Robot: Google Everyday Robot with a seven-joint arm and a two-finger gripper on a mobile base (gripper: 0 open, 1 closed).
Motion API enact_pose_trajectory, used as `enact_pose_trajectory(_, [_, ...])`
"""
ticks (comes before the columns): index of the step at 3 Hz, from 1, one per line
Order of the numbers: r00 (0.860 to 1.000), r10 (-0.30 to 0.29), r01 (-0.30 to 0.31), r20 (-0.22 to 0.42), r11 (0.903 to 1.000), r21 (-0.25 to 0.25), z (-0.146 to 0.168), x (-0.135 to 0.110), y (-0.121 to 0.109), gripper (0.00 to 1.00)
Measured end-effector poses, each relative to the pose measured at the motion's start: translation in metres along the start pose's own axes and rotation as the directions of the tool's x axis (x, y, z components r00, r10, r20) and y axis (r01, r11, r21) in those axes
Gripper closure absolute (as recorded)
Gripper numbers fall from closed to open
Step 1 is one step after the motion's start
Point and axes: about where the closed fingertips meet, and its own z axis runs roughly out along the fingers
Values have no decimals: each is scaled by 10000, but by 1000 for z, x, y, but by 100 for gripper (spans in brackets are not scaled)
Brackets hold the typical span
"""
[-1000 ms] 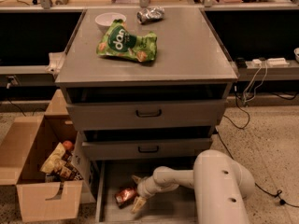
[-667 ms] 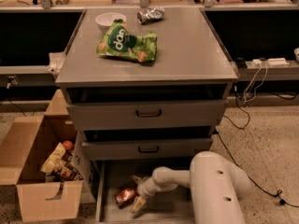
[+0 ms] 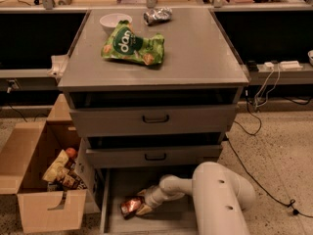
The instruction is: Pick coke can from bottom drawer and place on counter
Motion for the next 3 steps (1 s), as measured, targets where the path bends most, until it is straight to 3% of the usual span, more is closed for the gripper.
enact_pose_trajectory(1, [9999,-14,14,115,10000,-11,0,0,1,61])
enact_pose_trajectory(2, [9897,-758,702,1215,9963,499,-39,-35,8,92])
enact_pose_trajectory(3, [9654,-1307,1069,2255,9876,1146,-92,-65,30,100])
